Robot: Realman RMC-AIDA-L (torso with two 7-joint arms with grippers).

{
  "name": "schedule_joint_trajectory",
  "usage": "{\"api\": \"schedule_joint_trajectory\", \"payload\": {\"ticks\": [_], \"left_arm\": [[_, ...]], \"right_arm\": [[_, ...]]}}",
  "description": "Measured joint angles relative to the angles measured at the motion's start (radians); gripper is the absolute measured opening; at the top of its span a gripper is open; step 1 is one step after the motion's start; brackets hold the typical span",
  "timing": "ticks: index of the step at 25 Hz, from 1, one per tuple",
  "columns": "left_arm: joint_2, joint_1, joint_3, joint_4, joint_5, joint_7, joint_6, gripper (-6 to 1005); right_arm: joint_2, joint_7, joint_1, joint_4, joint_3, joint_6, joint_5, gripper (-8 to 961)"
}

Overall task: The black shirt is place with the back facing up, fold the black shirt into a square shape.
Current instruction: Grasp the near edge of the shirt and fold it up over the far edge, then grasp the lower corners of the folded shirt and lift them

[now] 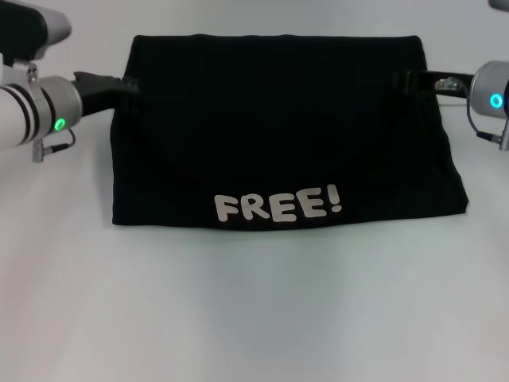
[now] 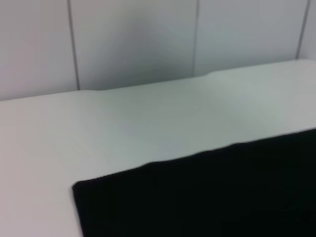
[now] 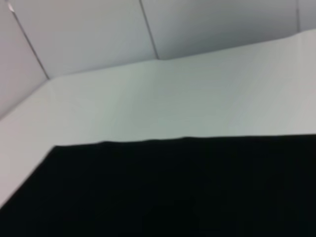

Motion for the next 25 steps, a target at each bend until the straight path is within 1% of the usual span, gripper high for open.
{"api": "schedule_joint_trajectory", "payload": {"ticks": [1,2,3,4,7,12,13,19,21,23,25], "left_arm": [[-0.002,0.0,0.0,-0.004,-0.002,0.013,0.0,19],[-0.007,0.001,0.0,-0.008,-0.002,0.025,-0.001,19],[-0.007,0.001,0.0,-0.008,-0.002,0.025,-0.001,20],[-0.017,0.001,0.0,-0.01,0.0,0.043,-0.003,20],[-0.027,0.002,0.0,-0.011,0.002,0.058,-0.01,21],[-0.033,0.005,-0.002,-0.01,-0.008,0.07,-0.003,196],[-0.033,0.006,-0.002,-0.009,-0.017,0.068,0.001,217],[-0.035,0.006,0.0,-0.004,-0.031,0.068,-0.002,342],[-0.036,0.002,0.0,-0.004,-0.031,0.065,-0.008,383],[-0.036,-0.001,0.0,-0.005,-0.03,0.065,-0.009,425],[-0.037,-0.003,0.0,-0.001,-0.031,0.065,-0.009,498]], "right_arm": [[0.006,0.0,-0.002,0.003,-0.008,0.022,0.0,71],[0.019,0.002,-0.007,0.004,-0.018,0.044,0.0,71],[0.019,0.002,-0.007,0.004,-0.018,0.044,0.0,71],[0.021,0.002,-0.009,0.005,-0.019,0.046,0.0,72],[0.025,0.003,-0.016,0.007,-0.014,0.046,0.0,73],[0.026,0.015,-0.03,0.0,-0.012,0.035,0.004,76],[0.026,0.021,-0.033,-0.002,-0.012,0.034,0.005,76],[0.026,0.024,-0.058,-0.018,-0.018,0.036,0.048,311],[0.026,0.024,-0.065,-0.023,-0.016,0.041,0.053,563],[0.024,0.026,-0.069,-0.029,-0.011,0.045,0.054,599],[0.024,0.027,-0.071,-0.03,-0.01,0.048,0.057,635]]}}
